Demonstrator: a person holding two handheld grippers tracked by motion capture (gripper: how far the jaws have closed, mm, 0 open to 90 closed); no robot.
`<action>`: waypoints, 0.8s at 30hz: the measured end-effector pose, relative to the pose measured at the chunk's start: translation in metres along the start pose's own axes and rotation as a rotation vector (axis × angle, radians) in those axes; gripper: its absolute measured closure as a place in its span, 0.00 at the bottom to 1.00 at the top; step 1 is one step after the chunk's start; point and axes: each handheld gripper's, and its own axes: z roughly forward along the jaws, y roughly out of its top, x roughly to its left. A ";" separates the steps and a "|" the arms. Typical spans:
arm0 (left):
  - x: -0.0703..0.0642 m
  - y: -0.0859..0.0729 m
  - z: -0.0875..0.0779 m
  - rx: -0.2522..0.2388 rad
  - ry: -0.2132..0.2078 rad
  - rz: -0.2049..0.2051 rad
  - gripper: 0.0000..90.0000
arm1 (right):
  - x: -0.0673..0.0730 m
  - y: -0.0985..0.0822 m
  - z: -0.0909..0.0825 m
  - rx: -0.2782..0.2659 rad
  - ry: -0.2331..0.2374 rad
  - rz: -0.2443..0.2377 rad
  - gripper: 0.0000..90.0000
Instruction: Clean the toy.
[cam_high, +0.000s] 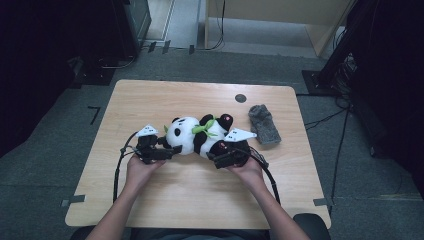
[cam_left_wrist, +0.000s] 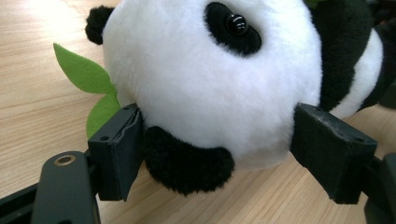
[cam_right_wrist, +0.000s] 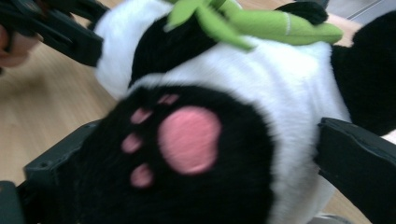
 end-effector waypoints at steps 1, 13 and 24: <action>0.000 0.000 0.000 -0.003 -0.002 -0.002 0.23 | 0.001 -0.001 0.001 -0.002 -0.013 -0.013 0.00; -0.001 0.004 0.003 -0.014 -0.010 0.012 0.21 | -0.006 -0.001 -0.002 -0.006 -0.056 -0.004 0.44; -0.005 0.006 -0.012 -0.087 -0.038 0.122 0.03 | -0.018 0.024 -0.030 -0.039 -0.019 0.122 0.58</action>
